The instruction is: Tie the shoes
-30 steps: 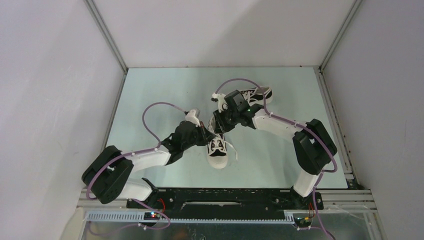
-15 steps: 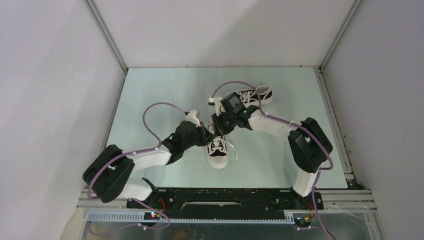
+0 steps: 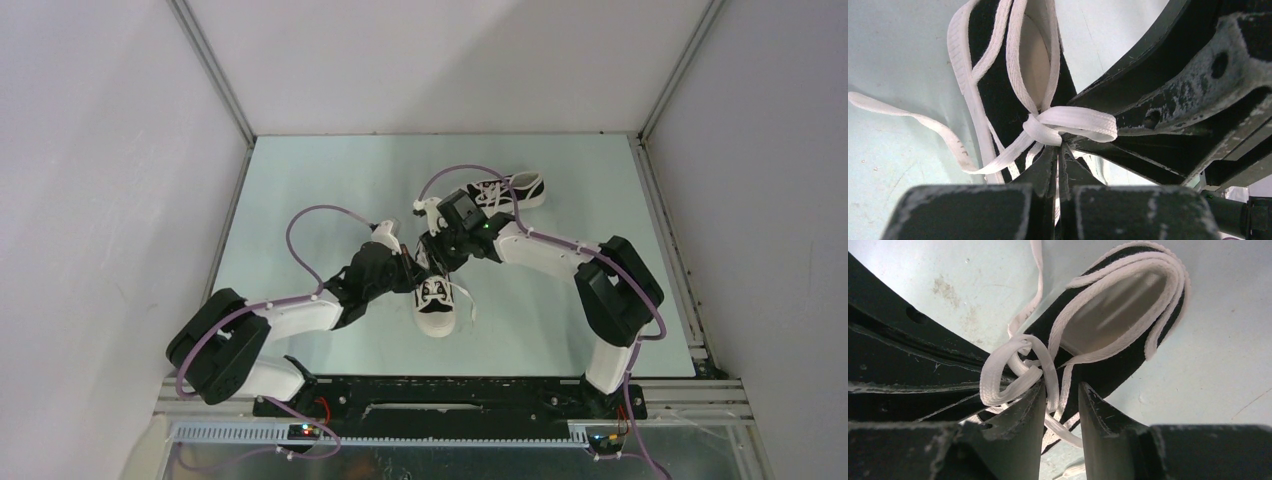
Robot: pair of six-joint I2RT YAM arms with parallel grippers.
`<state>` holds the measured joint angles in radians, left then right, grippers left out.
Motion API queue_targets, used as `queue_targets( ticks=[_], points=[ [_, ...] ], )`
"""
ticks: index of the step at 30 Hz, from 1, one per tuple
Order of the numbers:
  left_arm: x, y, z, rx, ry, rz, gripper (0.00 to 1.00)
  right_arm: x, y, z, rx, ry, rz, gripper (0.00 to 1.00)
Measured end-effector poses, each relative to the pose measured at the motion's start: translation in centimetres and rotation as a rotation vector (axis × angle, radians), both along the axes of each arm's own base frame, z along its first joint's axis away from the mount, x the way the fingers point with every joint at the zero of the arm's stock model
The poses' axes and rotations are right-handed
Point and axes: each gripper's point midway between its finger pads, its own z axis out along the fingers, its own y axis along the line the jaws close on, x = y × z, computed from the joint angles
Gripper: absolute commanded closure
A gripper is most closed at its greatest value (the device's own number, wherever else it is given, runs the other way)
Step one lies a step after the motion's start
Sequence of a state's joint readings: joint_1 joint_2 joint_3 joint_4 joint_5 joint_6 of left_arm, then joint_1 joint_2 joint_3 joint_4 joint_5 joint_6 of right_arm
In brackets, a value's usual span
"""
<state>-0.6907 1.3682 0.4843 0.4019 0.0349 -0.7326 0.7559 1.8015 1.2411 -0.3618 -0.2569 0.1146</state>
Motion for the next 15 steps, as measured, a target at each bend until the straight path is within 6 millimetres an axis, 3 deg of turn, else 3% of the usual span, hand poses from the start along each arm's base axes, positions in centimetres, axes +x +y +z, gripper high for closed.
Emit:
queue_targets(
  ticks=[4, 9, 15],
  points=[
    [-0.01, 0.01, -0.02, 0.000, 0.001, 0.000, 1.00, -0.01, -0.03, -0.06, -0.038, -0.033, 0.006, 0.69],
    [0.00, 0.00, -0.01, 0.000, 0.000, 0.000, 1.00, -0.02, 0.19, -0.18, -0.083, -0.063, 0.010, 0.88],
    [-0.02, 0.00, -0.02, 0.000, 0.001, -0.001, 1.00, -0.13, 0.30, -0.14, -0.095, -0.071, 0.011, 0.99]
  ],
)
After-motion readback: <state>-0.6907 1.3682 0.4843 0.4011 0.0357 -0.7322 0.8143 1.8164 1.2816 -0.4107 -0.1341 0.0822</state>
